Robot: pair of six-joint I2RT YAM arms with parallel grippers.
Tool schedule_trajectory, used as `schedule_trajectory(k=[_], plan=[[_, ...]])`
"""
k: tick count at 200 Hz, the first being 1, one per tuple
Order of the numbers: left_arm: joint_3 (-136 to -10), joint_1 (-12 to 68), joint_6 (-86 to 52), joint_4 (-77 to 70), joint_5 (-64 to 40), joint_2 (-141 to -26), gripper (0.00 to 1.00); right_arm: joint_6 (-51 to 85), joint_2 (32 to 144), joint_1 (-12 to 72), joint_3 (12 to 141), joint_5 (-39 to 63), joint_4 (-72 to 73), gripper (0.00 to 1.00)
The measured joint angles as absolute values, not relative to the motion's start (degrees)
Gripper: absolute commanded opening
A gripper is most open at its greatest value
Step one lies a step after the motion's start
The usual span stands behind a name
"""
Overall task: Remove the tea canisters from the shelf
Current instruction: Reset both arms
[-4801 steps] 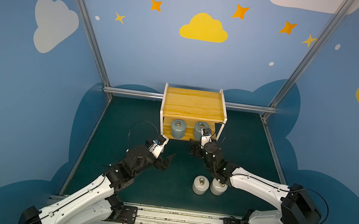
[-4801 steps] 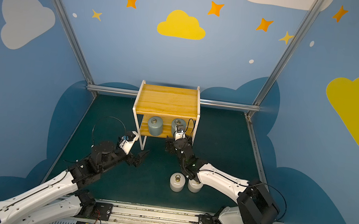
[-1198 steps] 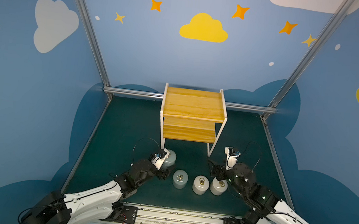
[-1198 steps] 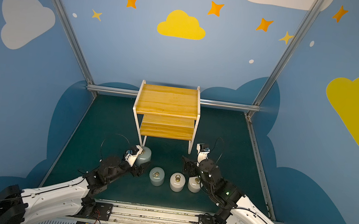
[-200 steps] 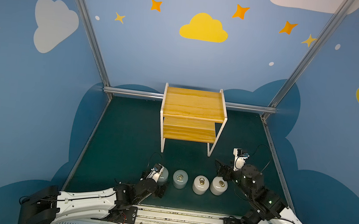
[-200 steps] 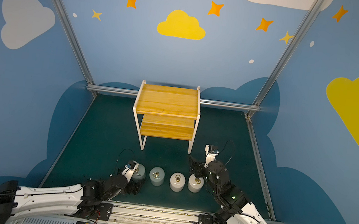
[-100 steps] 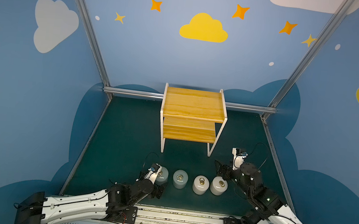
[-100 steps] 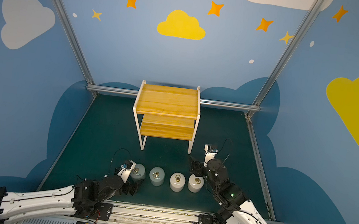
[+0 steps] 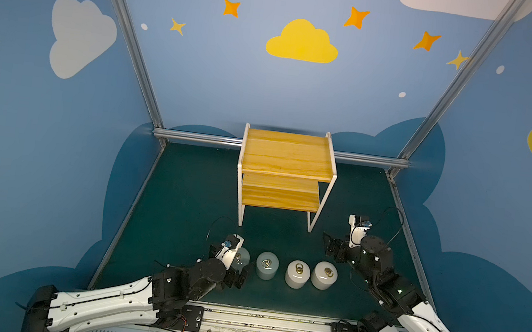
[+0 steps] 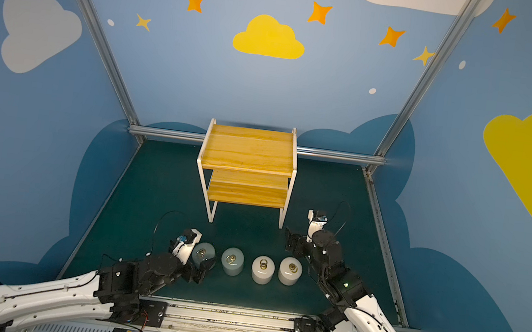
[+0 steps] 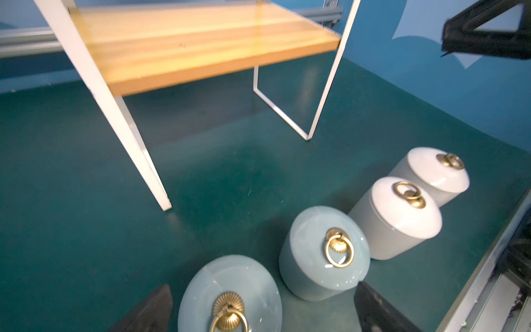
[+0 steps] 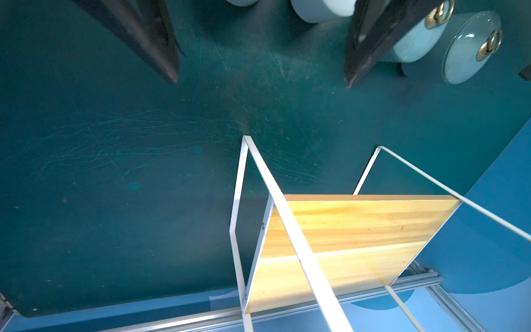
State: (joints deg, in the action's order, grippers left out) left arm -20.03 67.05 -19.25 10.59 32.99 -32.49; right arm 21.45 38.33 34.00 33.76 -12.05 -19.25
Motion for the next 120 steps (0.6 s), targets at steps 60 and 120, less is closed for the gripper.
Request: schedule_trajectory(k=[60,120], plan=[[-22.65,62.74,-8.43,7.66,37.08,-28.08,1.0,18.68,41.89,21.17,35.48,-5.41,-18.83,0.91],[-23.05,38.65,-4.51,2.79,25.61,-33.85,1.0,17.06,47.66,9.28,35.33,1.63,-14.72,0.91]])
